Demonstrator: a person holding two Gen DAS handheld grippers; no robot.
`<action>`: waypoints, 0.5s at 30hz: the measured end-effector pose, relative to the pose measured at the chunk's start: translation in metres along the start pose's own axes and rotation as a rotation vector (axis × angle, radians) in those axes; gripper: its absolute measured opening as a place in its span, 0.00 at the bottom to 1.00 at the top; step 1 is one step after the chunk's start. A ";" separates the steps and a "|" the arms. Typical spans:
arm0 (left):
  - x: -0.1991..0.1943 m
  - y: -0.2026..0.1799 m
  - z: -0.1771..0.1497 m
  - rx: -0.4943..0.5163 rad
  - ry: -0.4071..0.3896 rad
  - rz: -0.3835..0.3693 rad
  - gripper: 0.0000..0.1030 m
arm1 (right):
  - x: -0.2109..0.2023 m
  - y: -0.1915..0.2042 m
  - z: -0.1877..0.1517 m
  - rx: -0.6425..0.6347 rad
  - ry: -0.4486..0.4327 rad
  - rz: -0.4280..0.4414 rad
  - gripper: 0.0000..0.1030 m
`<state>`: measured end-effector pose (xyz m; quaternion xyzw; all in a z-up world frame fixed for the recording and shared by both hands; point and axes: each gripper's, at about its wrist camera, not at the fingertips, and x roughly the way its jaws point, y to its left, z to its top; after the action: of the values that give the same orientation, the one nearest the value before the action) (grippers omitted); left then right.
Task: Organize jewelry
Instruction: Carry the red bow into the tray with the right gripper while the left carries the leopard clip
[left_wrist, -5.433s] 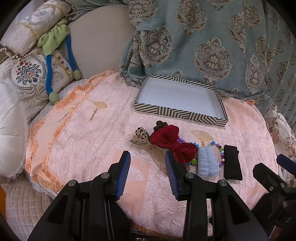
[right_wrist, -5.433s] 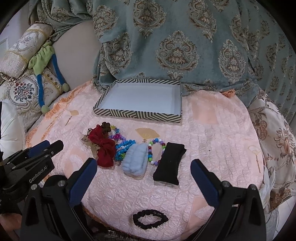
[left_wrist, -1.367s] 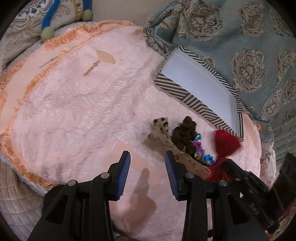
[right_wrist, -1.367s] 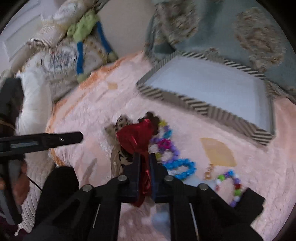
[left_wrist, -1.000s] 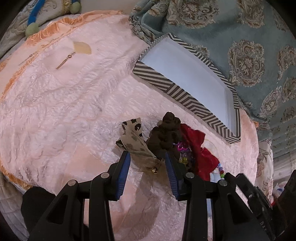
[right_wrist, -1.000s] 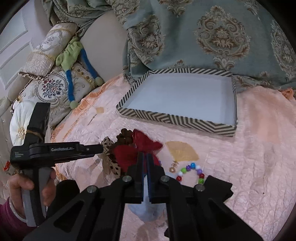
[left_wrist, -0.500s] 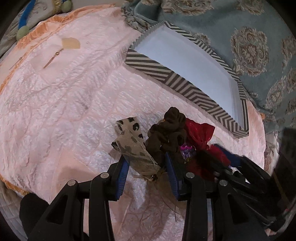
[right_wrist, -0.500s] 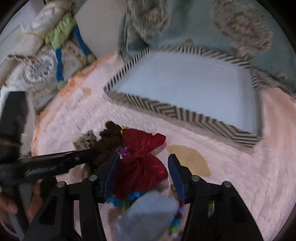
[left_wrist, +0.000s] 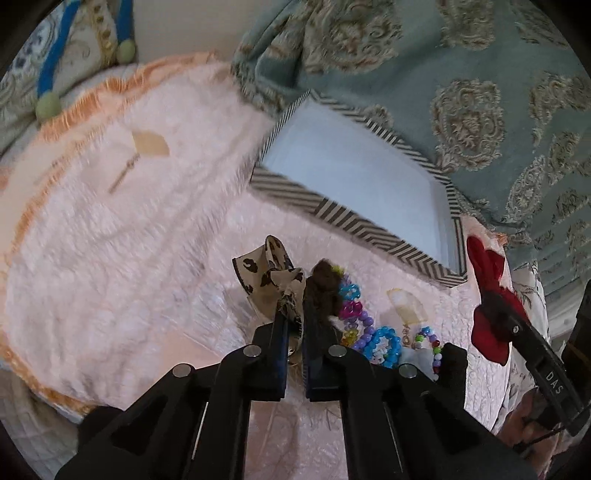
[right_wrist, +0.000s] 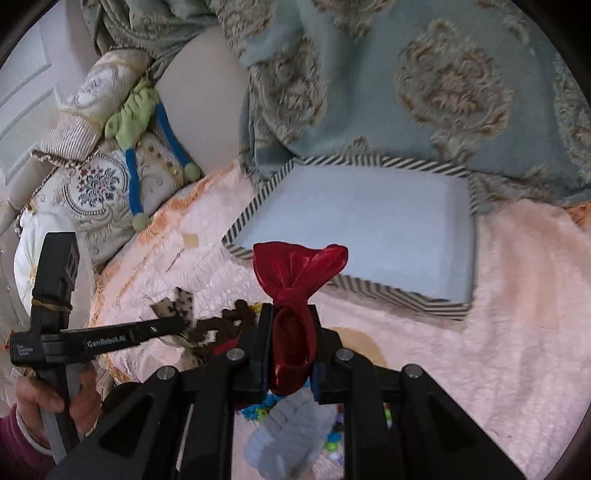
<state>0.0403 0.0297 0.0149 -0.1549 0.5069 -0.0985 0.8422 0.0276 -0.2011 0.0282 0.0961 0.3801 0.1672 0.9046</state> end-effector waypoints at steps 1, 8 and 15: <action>-0.004 -0.001 0.001 0.009 -0.012 0.008 0.00 | -0.004 0.000 -0.001 0.003 -0.003 0.000 0.15; -0.032 0.000 0.009 0.009 -0.059 -0.011 0.00 | -0.024 -0.001 -0.012 -0.004 -0.002 -0.005 0.15; -0.058 -0.005 0.023 0.037 -0.119 0.000 0.00 | -0.036 0.000 -0.012 -0.004 -0.021 -0.003 0.15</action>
<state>0.0337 0.0475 0.0740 -0.1449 0.4543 -0.0984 0.8735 -0.0047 -0.2141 0.0433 0.0955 0.3705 0.1655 0.9090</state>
